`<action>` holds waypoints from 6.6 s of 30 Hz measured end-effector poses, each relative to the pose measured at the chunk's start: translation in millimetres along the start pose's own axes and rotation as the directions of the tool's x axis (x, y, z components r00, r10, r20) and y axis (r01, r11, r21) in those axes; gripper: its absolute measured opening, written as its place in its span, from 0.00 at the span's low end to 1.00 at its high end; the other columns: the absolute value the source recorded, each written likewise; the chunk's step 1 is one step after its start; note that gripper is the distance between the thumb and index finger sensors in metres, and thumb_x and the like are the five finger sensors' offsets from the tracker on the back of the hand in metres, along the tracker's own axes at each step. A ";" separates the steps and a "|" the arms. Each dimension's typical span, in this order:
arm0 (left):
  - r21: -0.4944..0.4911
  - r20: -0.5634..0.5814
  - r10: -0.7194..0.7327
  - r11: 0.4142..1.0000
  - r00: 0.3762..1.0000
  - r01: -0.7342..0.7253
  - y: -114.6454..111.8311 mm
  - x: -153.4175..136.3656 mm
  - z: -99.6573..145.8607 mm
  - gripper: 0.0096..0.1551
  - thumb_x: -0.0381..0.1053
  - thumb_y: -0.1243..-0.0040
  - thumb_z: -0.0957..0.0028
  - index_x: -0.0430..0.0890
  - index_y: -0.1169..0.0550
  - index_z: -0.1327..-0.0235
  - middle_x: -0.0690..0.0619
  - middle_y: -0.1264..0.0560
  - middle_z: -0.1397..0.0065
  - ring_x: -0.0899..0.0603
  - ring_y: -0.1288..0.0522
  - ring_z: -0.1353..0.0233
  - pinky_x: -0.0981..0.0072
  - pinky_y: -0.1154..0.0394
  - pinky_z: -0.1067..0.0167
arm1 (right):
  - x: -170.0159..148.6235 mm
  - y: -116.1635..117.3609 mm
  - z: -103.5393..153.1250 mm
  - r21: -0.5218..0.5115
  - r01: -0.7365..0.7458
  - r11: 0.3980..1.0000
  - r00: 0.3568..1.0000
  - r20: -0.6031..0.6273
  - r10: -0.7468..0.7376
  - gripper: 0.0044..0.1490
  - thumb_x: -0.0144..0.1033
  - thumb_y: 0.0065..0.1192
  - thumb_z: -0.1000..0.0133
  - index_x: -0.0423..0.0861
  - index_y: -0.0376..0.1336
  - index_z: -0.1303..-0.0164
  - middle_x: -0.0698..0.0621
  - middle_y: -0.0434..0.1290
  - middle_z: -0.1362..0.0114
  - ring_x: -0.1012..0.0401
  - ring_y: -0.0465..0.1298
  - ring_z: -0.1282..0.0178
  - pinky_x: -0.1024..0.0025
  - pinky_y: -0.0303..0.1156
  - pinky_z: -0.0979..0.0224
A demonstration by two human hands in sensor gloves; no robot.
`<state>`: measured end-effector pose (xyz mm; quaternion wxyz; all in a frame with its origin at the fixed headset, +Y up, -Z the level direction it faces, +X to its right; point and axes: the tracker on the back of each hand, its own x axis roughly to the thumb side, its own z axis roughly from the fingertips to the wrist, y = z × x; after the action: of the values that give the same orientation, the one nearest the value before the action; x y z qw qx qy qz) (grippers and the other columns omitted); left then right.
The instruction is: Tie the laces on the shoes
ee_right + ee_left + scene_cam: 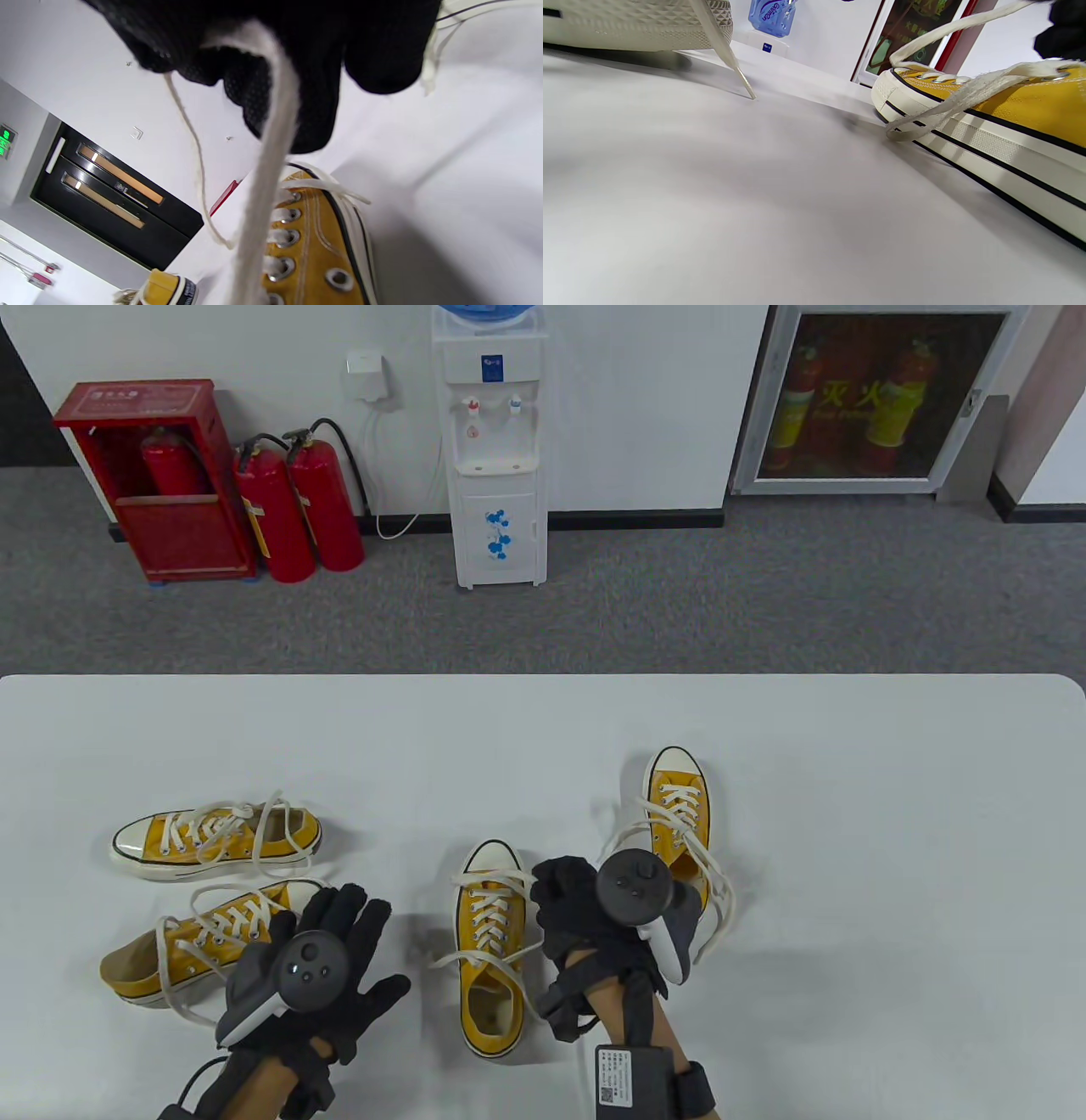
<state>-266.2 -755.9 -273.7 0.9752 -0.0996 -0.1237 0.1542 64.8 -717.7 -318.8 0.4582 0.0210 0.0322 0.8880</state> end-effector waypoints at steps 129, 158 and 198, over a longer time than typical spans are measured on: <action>-0.182 0.197 0.788 0.614 0.584 -0.768 -8.5 57.2 -35.0 0.33 0.59 0.40 0.44 0.55 0.32 0.25 0.49 0.34 0.16 0.44 0.16 0.49 0.53 0.19 0.54 | -19.3 32.1 40.5 0.254 0.425 0.869 0.853 0.208 -0.478 0.22 0.52 0.72 0.50 0.49 0.75 0.54 0.52 0.76 0.30 0.53 0.79 0.35 0.42 0.65 0.28; 0.182 0.275 0.134 0.965 0.952 -0.188 3.9 78.2 -13.8 0.29 0.71 0.39 0.54 0.60 0.15 0.45 0.54 0.14 0.54 0.46 0.17 0.65 0.49 0.19 0.58 | -22.5 28.4 42.6 0.176 0.430 0.885 0.853 0.240 -0.463 0.26 0.53 0.71 0.50 0.46 0.74 0.52 0.51 0.72 0.31 0.52 0.75 0.36 0.40 0.61 0.27; -0.125 0.231 0.787 0.608 0.573 -0.784 -10.9 47.5 -26.8 0.23 0.69 0.44 0.47 0.55 0.08 0.71 0.54 0.13 0.62 0.47 0.18 0.70 0.49 0.18 0.62 | -11.8 43.4 49.7 0.093 0.150 0.984 0.932 0.317 -0.172 0.34 0.43 0.69 0.48 0.49 0.66 0.30 0.48 0.65 0.26 0.57 0.77 0.47 0.49 0.70 0.36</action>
<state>-212.1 -754.8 -286.6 0.7796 -0.1270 -0.1952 0.5813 39.7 -750.5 -266.1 0.5277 0.1793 -0.0123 0.8302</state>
